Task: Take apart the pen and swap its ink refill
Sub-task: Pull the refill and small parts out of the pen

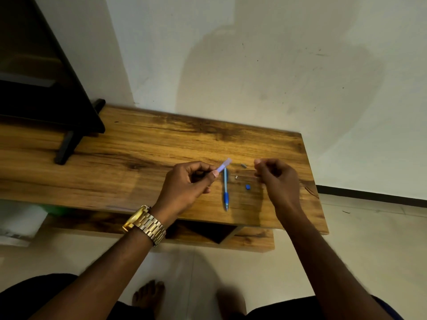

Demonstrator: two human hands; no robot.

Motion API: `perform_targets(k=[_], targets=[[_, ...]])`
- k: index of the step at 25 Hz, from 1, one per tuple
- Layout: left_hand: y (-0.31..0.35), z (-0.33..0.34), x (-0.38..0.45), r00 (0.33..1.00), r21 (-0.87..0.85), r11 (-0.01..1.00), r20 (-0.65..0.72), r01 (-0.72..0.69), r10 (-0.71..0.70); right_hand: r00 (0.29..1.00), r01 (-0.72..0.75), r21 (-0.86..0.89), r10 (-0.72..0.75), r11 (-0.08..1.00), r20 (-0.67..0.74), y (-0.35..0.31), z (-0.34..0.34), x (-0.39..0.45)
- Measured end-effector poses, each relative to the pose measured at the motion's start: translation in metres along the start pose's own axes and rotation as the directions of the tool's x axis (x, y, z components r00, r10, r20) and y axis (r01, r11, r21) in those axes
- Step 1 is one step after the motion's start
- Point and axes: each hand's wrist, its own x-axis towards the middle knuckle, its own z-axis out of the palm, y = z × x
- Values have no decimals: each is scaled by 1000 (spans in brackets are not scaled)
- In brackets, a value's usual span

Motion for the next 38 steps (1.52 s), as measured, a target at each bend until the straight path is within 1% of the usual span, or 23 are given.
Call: perform_targets(k=[1, 2, 3, 4, 5, 6, 7, 8, 10, 13, 17, 20, 23, 25, 29, 32, 34, 38], targets=[[3, 4, -1, 1000, 6, 1000, 12, -6, 6, 989, -145, 427, 125, 892, 74, -3, 4, 0], [6, 7, -4, 1000, 21, 1000, 23, -14, 14, 960, -281, 708, 186, 648, 210, -5, 11, -3], [9, 11, -8, 999, 44, 998, 38, -32, 30, 928, -373, 828, 180, 419, 327, -4, 19, -5], [15, 16, -12, 997, 86, 994, 57, -64, 59, 908, -419, 871, 141, 258, 395, -2, 26, -8], [20, 23, -16, 992, 149, 983, 78, -107, 97, 902, -432, 888, 87, 155, 424, 0, 32, -10], [26, 29, -20, 986, 234, 960, 92, -157, 139, 904, -427, 900, 33, 94, 425, 3, 37, -13], [32, 34, -25, 978, 326, 923, 95, -205, 184, 910, -413, 908, -5, 63, 414, 4, 40, -14], [38, 38, -30, 968, 408, 879, 86, -249, 234, 912, -406, 913, -41, 43, 407, 6, 43, -16], [49, 45, -35, 945, 506, 805, 67, -309, 321, 906, -403, 915, -134, 8, 401, 12, 46, -17], [57, 53, -37, 923, 556, 753, 72, -353, 379, 892, -406, 914, -232, -27, 389, 23, 49, -17], [59, 57, -37, 895, 599, 698, 71, -392, 441, 880, -426, 904, -248, -31, 406, 28, 51, -17], [58, 59, -35, 892, 621, 672, 103, -404, 441, 896, -397, 917, -234, -45, 377, 29, 45, -18], [55, 57, -33, 899, 601, 698, 83, -389, 430, 904, -394, 918, -203, -47, 378, 27, 41, -18], [53, 50, -32, 915, 563, 747, 41, -354, 402, 914, -381, 923, -173, -59, 367, 24, 38, -17], [40, 38, -24, 961, 398, 887, -44, -233, 272, 930, -360, 927, -109, -100, 350, 13, 28, -15], [33, 29, -21, 976, 252, 951, -83, -177, 203, 937, -349, 931, -74, -104, 342, 4, 20, -14], [25, 14, -16, 977, 186, 974, -142, -131, 159, 945, -328, 942, -41, -71, 326, 0, 16, -13], [-11, -19, 5, 946, 246, 969, -309, -15, 93, 948, -317, 947, -14, 53, 318, -8, 19, -13]])
